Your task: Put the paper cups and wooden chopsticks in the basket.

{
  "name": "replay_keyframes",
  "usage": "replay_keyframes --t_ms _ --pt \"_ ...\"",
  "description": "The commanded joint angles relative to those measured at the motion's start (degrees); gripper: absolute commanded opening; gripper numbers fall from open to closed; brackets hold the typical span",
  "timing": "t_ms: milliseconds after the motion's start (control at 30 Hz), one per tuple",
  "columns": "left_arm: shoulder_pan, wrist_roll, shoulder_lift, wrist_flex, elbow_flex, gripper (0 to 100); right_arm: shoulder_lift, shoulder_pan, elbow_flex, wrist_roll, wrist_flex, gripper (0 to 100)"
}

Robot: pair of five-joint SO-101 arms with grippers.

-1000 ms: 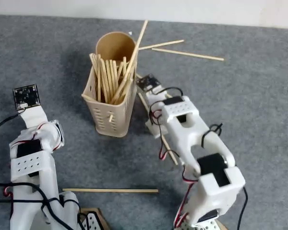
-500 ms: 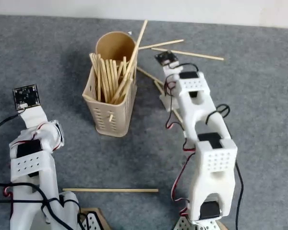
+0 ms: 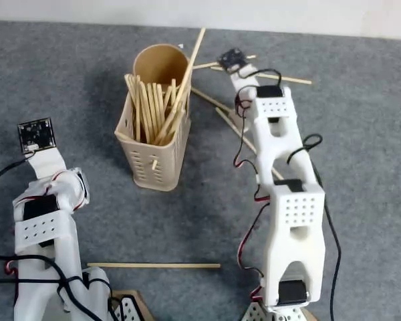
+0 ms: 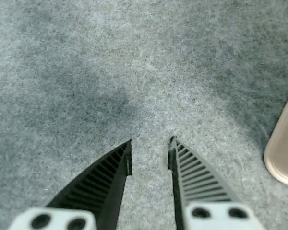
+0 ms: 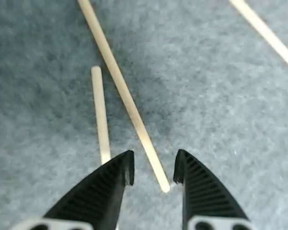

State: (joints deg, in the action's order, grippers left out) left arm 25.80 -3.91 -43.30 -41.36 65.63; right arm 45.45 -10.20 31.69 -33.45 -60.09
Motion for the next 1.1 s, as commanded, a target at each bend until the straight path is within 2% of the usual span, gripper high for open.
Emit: replay_keyframes --t_ms 0,133,333,400,467,633,933,1067 --pt "-0.8 0.6 0.0 1.0 -0.2 15 2.2 0.3 2.4 -3.7 0.7 16.2" --pt "-0.9 0.6 0.0 1.0 -0.2 15 5.6 0.1 2.4 -4.5 0.3 15.9" --pt "-0.9 0.6 0.0 1.0 -0.2 15 5.8 0.1 4.3 -7.3 -6.0 15.8" --pt "-0.9 0.6 0.0 1.0 -0.1 15 6.0 0.2 5.0 -7.5 -7.3 11.5" --pt "-0.9 0.6 0.0 1.0 -0.1 15 6.0 0.1 4.9 -7.5 -8.9 0.6" --pt "-0.9 0.6 0.0 1.0 -0.1 15 5.2 1.7 6.2 -7.5 -17.2 0.6" --pt "-0.9 0.6 0.0 1.0 -0.1 15 0.9 8.6 23.2 -4.9 -41.0 0.7" --pt "-0.9 0.6 0.0 1.0 -0.1 15 -1.4 11.4 23.1 -4.7 -41.2 0.6"
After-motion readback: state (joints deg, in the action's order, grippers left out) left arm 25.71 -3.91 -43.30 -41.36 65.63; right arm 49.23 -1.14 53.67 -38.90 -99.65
